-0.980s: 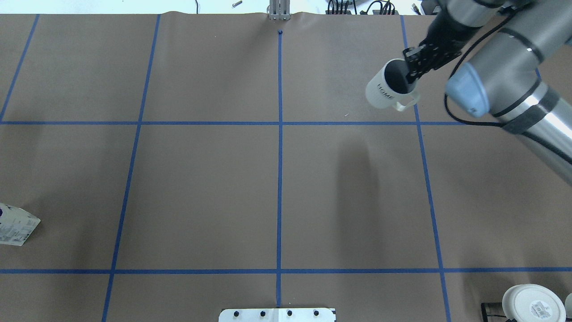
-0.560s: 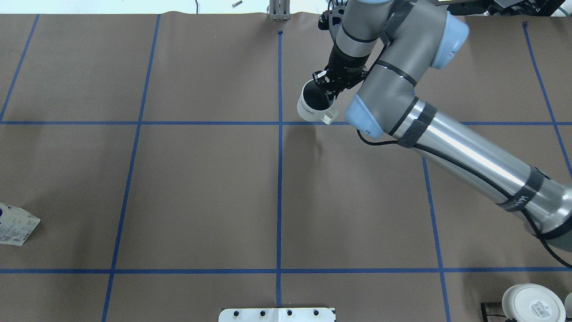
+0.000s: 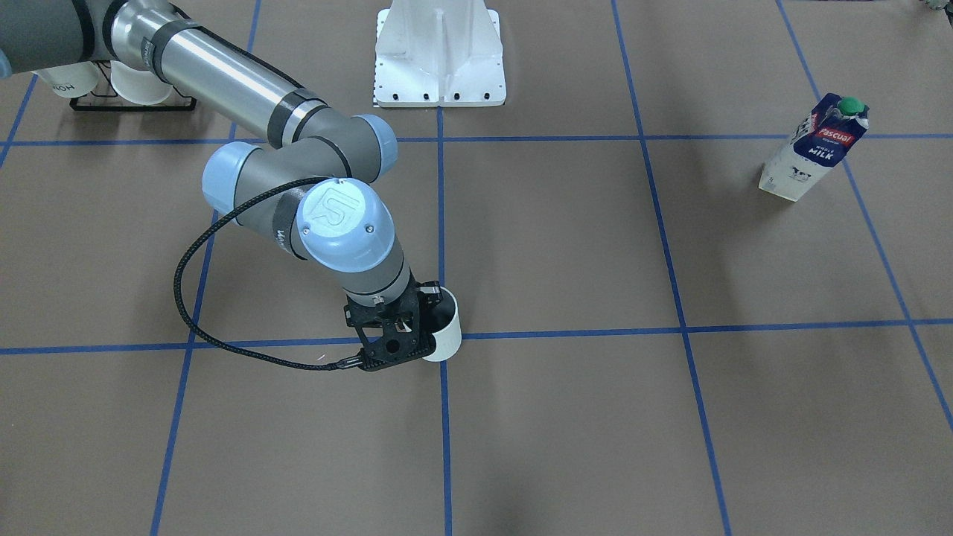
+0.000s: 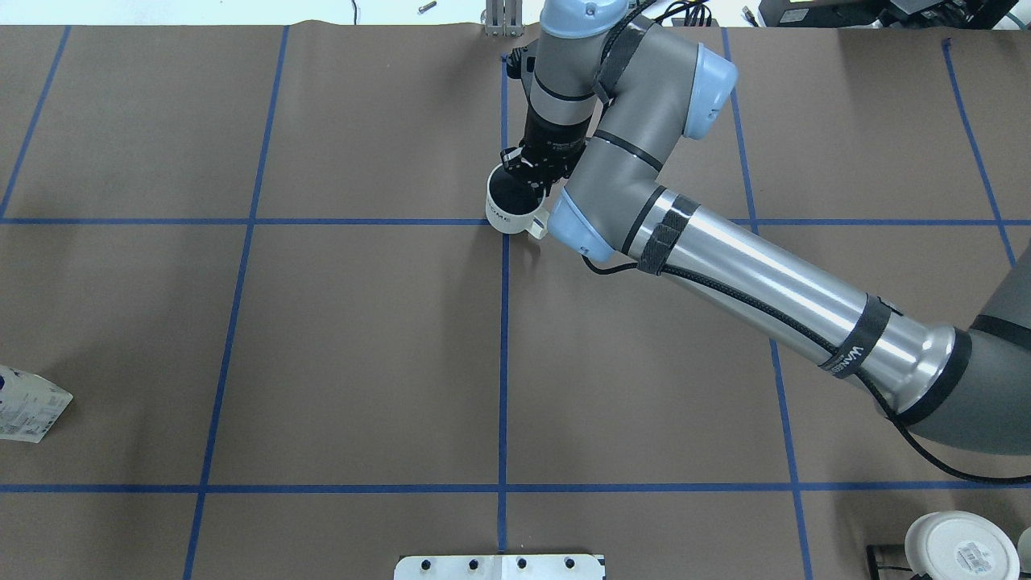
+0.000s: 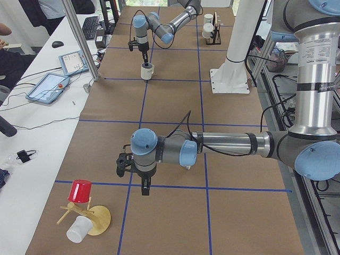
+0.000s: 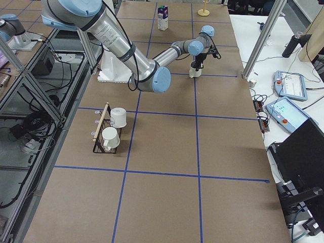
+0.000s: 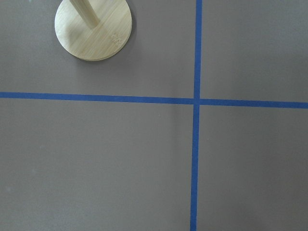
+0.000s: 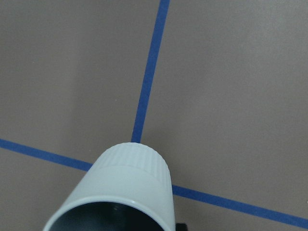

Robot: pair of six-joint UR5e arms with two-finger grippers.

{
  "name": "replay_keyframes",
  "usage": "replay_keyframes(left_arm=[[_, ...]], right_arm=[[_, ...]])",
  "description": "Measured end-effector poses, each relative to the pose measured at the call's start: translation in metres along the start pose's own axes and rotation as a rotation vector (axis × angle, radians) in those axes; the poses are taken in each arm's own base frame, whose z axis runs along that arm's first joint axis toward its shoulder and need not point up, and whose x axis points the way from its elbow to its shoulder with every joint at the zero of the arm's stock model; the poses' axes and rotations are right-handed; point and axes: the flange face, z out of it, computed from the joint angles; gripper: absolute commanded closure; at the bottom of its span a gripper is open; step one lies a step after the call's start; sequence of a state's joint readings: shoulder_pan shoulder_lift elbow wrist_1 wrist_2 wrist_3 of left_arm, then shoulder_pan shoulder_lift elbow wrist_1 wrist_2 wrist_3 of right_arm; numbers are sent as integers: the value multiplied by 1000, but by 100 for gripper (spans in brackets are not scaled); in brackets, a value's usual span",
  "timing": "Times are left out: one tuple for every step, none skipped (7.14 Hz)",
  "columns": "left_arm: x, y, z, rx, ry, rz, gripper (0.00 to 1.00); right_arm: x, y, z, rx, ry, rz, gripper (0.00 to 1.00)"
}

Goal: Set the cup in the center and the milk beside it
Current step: 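Lower the mug onto the center grid crossing and open the right gripper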

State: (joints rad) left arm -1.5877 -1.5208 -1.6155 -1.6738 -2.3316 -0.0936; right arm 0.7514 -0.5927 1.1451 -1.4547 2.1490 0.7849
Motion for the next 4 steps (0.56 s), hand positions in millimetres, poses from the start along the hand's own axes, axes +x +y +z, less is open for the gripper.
replay_keyframes(left_arm=[[-2,-1,3,3,0,2,2],[-3,-2,4,4,0,3,2],[-4,-3,4,5,1,4,2],[-2,-4,3,9,2,6,2]], right_arm=[[-1,1,4,-2,6,1,1],[0,-1,2,5,11,5,0],[3,-5,-5,13,14,13,0],[11,-11,-13,22,15,26,0]])
